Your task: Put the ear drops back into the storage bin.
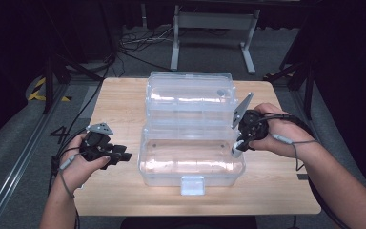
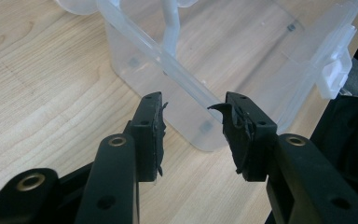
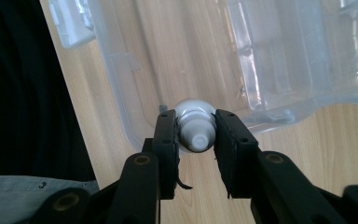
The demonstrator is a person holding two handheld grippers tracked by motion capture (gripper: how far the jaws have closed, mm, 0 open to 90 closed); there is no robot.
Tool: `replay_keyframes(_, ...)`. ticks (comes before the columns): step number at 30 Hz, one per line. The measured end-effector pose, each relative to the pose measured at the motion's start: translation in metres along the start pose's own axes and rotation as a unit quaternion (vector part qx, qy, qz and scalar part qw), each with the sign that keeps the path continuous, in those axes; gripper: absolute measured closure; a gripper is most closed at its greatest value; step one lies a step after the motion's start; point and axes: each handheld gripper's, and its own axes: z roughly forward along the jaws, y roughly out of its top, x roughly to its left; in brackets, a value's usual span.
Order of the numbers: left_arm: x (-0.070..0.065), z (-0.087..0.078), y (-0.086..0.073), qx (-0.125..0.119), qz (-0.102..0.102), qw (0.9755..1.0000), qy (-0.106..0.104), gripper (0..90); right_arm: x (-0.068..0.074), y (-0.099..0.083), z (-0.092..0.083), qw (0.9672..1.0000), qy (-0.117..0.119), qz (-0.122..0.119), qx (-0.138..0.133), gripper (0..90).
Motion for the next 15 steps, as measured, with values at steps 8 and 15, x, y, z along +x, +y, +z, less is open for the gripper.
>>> replay_keyframes(8,0.0,0.001,0.0,0.002,0.001,1.0,0.0,58.5,0.0,0.005,0.018,0.9998,0.018,-0.01,0.005,71.5)
replay_keyframes(15,0.0,0.001,0.0,0.003,-0.002,1.0,-0.001,58.4,0.0,0.007,0.035,0.9992,0.025,-0.023,0.018,71.4)
